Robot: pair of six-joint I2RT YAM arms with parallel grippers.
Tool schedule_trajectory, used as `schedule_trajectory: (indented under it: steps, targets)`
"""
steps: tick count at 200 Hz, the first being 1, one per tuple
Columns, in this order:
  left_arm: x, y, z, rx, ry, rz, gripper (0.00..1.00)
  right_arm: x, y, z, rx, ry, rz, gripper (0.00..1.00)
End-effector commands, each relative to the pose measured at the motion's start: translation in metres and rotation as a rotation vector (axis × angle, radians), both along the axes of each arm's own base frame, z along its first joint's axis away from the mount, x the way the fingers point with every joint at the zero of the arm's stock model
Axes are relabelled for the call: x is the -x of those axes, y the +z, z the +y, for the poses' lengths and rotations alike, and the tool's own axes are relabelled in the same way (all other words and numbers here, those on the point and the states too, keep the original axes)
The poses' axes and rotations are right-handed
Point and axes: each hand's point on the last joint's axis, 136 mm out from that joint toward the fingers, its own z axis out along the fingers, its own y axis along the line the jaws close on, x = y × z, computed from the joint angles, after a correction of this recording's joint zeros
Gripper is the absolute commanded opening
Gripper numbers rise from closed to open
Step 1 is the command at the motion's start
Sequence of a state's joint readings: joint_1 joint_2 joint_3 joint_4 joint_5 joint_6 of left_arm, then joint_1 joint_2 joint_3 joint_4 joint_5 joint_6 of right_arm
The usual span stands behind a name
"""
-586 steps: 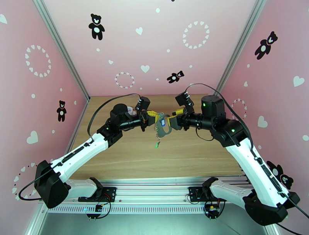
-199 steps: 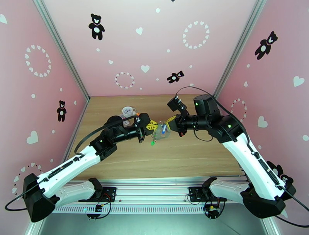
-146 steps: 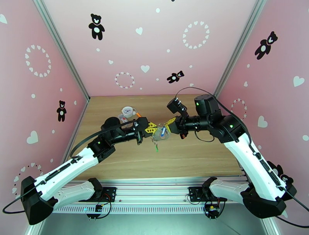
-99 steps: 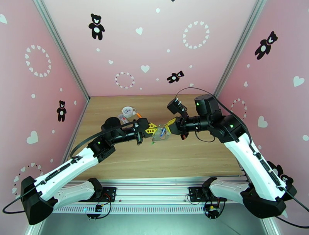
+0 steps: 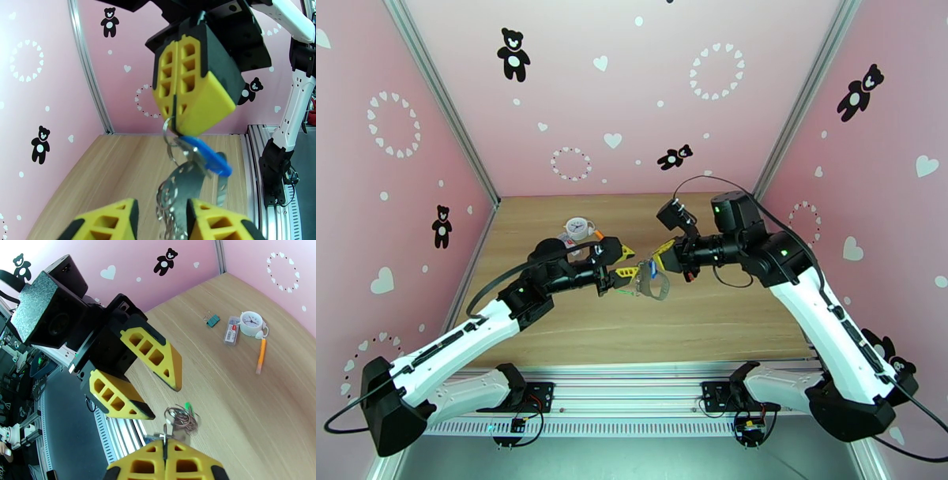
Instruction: Remove the keys from the keyring
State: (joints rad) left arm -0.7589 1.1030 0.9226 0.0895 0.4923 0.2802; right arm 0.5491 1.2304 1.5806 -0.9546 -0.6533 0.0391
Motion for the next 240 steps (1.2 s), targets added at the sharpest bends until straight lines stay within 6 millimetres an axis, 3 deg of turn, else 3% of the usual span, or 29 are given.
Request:
schedule_trajectory:
  steps: [1, 47, 98, 181, 240]
  targets:
    - [0.002, 0.012, 0.007, 0.031, 0.033, 0.059, 0.43, -0.004, 0.01, 0.002, -0.026, -0.021, 0.017, 0.0]
    - [0.012, 0.01, -0.007, 0.029, 0.026, 0.149, 0.44, -0.009, 0.002, 0.006, -0.022, -0.041, 0.079, 0.0]
    - [-0.006, -0.001, -0.017, -0.003, 0.098, 0.146, 0.38, -0.009, 0.004, 0.01, -0.052, -0.024, 0.08, 0.0]
    - [-0.003, -0.012, 0.0, -0.024, 0.15, 0.109, 0.33, -0.002, 0.011, 0.008, -0.088, 0.027, 0.039, 0.0]
    - [0.005, 0.005, -0.012, 0.037, 0.059, 0.059, 0.38, -0.003, 0.013, 0.015, -0.145, 0.05, 0.068, 0.0]
